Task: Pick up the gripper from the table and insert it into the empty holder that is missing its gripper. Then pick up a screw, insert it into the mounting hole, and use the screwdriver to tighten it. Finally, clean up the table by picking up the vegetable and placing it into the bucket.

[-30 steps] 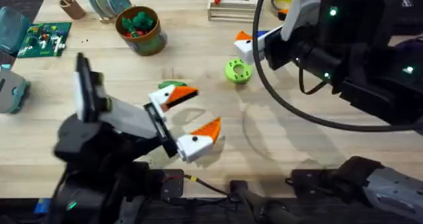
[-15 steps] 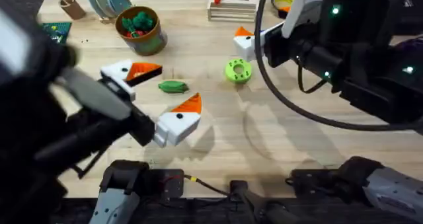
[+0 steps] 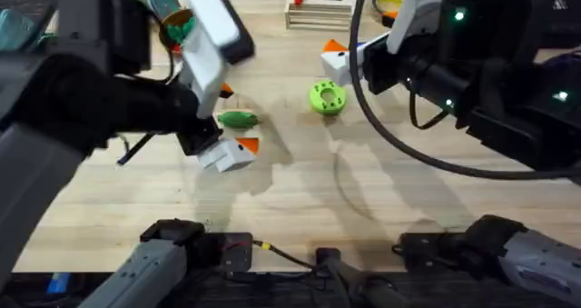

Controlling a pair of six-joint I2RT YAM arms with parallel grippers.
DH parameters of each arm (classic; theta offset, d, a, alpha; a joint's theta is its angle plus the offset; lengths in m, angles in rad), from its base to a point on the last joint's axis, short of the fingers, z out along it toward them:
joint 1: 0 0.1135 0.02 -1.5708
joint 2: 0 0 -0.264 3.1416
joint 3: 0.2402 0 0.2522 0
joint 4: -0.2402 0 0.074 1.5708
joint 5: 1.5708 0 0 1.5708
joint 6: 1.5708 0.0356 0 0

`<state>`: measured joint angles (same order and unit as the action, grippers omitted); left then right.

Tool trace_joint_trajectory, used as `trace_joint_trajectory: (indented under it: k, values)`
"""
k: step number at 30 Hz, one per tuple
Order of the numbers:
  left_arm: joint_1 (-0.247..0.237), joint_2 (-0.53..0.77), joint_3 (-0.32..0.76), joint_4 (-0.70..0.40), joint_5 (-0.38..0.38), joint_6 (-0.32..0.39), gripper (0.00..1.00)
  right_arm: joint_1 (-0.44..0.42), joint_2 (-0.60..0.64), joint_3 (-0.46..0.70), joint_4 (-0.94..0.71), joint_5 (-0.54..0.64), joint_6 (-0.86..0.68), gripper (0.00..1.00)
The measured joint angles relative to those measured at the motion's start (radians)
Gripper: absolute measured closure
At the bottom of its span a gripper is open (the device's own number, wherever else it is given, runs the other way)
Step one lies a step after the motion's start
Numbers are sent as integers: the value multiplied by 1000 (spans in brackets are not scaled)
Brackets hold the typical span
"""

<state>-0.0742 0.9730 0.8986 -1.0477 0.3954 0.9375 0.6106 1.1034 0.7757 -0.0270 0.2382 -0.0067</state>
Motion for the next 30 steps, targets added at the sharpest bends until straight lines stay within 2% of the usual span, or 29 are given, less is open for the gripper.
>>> trace_joint_trajectory:
  k: [4, 9, 17, 30]
  values:
    - [0, 101, 0, 0, -68, 155, 11, 0, 0, 0, -34, 0, 0, 10]
    - [27, 217, 0, 58, -100, 253, 9, 0, 0, 0, -84, 0, 0, 10]
    - [95, 376, 0, 158, -75, 290, 9, 0, 0, 0, -88, 0, 0, 10]
    - [112, 549, 0, 218, -70, 296, 8, 0, 0, 0, -88, 0, 0, 10]
